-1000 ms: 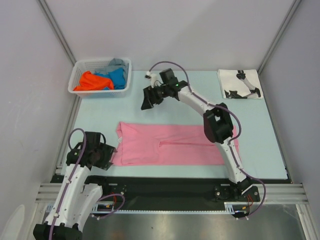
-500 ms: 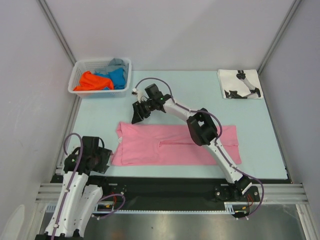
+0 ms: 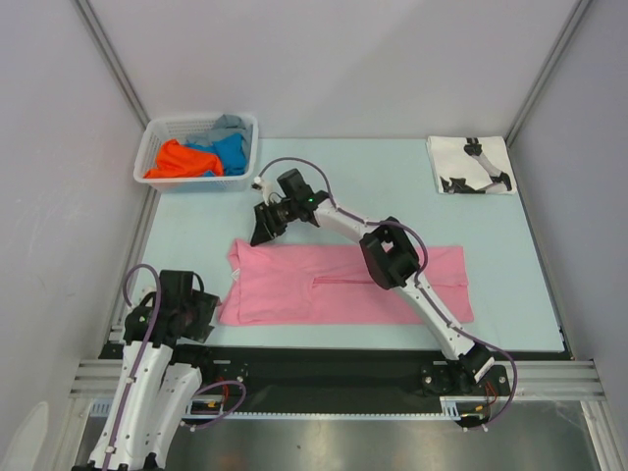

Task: Fold and stack the t-shirts
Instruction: Fold the tshirt

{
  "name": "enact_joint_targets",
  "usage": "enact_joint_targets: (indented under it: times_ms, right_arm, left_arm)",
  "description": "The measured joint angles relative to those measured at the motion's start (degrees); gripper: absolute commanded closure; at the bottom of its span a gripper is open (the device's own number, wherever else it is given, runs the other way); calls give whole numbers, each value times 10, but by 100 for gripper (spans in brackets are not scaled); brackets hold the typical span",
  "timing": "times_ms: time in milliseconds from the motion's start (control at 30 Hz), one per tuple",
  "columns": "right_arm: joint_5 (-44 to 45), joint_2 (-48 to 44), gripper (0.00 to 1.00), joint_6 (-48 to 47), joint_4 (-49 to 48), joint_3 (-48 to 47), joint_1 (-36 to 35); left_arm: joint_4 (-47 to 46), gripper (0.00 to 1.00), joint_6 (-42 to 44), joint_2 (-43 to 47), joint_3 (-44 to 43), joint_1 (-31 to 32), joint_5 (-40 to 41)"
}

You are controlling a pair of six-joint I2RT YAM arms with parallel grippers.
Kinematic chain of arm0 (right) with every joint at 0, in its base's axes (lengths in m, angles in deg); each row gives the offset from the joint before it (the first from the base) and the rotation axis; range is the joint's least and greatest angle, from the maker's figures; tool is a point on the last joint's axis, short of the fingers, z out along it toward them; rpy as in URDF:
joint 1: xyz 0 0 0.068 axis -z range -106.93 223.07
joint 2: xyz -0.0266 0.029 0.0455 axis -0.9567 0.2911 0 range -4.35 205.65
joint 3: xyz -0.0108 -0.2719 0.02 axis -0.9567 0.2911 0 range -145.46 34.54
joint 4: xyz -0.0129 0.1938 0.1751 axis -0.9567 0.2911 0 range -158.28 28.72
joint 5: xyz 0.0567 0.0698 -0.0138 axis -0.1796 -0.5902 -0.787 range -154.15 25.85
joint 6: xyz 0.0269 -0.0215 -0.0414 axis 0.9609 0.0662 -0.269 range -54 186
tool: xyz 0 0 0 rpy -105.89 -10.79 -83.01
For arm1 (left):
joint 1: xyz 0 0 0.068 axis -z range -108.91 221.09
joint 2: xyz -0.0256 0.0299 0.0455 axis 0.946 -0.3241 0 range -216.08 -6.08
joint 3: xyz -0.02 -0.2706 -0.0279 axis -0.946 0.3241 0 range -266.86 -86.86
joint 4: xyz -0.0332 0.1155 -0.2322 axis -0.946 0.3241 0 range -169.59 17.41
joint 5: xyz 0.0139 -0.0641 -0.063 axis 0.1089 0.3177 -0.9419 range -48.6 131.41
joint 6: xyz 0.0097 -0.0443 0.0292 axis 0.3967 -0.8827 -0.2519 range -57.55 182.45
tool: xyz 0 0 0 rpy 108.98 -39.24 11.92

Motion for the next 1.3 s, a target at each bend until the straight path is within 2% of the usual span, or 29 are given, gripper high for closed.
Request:
enact_joint_targets:
  times_ms: [300,367,567,767,867,900,967,1133,1167,1300]
  right_arm:
    - [-31,12,64,29,-12,-2,-7]
    - [-35,14,73,35,-16,-2,-7]
    - [-48,24,86,62,-28,-2,-5]
    - [-52,28,98,97,-46,2,0]
    - [-54,28,99,112,-56,7,3]
    - [-54,28,99,117,-60,8,4]
    - [-57,28,100,123,-66,12,4]
    - [-59,28,100,138,-81,17,3]
    - [-60,28,100,142,-87,19,3]
    - [-62,28,100,163,-106,24,3]
  left_arm:
    - [-2,38,0,-7,0,0,-5]
    - [-8,39,0,-7,0,0,-7]
    - [-42,40,12,-21,0,0,-16]
    - [-129,33,118,-63,-9,0,-38]
    - [-182,30,184,-123,-44,0,-40]
    - [-204,25,209,-148,-59,0,-40]
    - [-244,25,257,-211,-93,-1,-40]
    - [-328,36,351,-394,-181,-6,-68]
    - [-340,45,365,-426,-193,-7,-77]
    - [-369,59,408,-514,-227,-10,-97]
